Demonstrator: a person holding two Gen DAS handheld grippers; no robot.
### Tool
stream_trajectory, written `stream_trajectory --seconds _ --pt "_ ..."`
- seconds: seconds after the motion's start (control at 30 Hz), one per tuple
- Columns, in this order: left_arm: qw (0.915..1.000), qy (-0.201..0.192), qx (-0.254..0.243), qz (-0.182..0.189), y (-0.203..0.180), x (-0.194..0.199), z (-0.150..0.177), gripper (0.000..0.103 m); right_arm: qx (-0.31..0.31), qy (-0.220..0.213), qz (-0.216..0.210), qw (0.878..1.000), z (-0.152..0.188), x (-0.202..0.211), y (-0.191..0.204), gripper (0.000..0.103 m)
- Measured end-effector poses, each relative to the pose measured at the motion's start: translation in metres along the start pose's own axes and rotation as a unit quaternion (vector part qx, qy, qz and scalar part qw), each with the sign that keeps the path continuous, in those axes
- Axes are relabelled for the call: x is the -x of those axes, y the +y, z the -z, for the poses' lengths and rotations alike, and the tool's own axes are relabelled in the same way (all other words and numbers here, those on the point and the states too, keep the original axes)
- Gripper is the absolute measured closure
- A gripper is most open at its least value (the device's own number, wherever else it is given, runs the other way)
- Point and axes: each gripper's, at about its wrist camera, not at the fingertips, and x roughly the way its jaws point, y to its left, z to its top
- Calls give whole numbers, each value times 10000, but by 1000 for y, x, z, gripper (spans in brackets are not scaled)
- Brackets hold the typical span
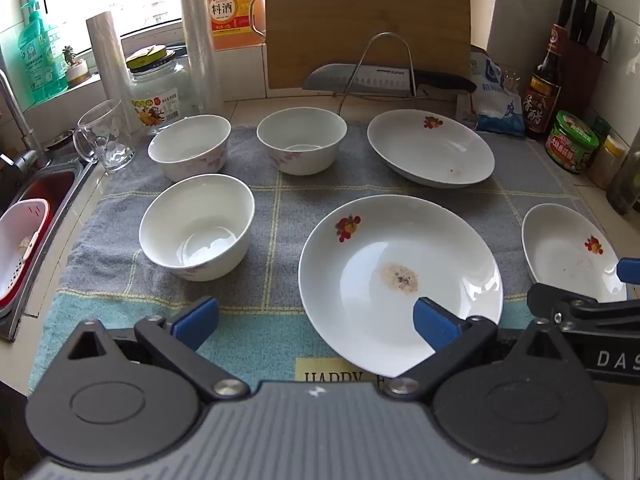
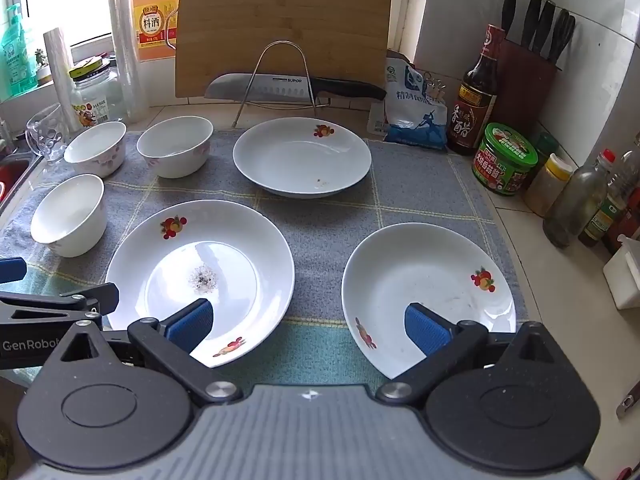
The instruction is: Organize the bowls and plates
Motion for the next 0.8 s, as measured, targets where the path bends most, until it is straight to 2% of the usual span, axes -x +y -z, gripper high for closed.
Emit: stream_trajectory --seconds 0.37,0.4,0.8 --pt "9998 -175 2 -95 -5 5 10 1 -3 -13 -3 10000 -5 5 4 0" --pt "9999 -98 65 -54 1 5 2 1 0 -18 -9 10000 -5 6 3 0" --pt "9999 -116 65 -56 3 9 -1 1 78 -93 -11 9999 -3 9 4 0"
